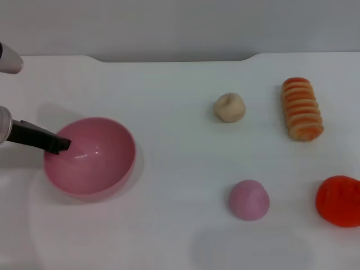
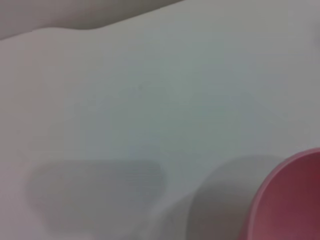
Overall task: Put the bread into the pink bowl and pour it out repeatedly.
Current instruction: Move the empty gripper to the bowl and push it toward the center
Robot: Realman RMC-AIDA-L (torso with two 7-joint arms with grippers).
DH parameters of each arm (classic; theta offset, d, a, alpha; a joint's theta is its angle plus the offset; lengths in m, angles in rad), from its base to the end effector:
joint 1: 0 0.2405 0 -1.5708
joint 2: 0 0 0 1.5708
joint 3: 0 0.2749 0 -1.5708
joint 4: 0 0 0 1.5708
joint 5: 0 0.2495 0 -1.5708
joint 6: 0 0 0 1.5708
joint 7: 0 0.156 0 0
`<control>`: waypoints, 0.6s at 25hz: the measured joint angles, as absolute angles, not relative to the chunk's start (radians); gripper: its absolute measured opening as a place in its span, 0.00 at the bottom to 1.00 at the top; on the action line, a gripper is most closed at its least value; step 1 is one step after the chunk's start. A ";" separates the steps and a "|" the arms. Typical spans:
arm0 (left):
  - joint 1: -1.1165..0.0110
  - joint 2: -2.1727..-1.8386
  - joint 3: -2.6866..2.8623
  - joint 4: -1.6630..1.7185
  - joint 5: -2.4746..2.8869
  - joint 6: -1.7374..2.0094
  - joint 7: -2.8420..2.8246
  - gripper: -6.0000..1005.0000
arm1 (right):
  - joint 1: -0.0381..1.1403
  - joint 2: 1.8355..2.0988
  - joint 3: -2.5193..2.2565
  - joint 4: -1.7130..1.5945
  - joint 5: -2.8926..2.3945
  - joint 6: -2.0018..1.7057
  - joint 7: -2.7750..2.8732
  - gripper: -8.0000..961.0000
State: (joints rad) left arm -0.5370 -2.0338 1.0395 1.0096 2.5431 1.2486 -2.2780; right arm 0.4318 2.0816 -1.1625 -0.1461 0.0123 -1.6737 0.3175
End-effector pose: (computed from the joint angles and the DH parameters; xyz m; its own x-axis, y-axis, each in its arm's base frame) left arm -0.3177 0.4269 0.0214 0.6466 0.7600 0.0655 0.6720 -0.5268 -0.5205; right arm 0.3450 0.3476 0.0707 0.5012 0.6073 -0.6164 -0.7727 -0.0066 -0.6348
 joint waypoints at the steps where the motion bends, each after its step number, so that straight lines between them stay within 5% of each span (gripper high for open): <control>1: -0.537 -2.034 1.040 1.010 2.543 1.249 -2.278 0.20 | 0.431 2.082 -1.163 -0.146 0.012 -1.674 0.317 0.73; 10: -0.540 -2.042 1.029 1.035 2.539 1.249 -2.280 0.04 | 0.435 2.078 -1.169 -0.149 -0.007 -1.650 0.380 0.74; 15: -0.548 -2.046 1.029 1.045 2.538 1.249 -2.274 0.04 | 0.431 2.041 -1.171 -0.307 -0.247 -1.493 0.659 0.74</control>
State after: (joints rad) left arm -0.5476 -2.0457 1.0290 1.0447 2.5377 1.2486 -2.2739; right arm 0.4307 2.0414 -1.1708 -0.3068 -0.2467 -1.4927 0.6586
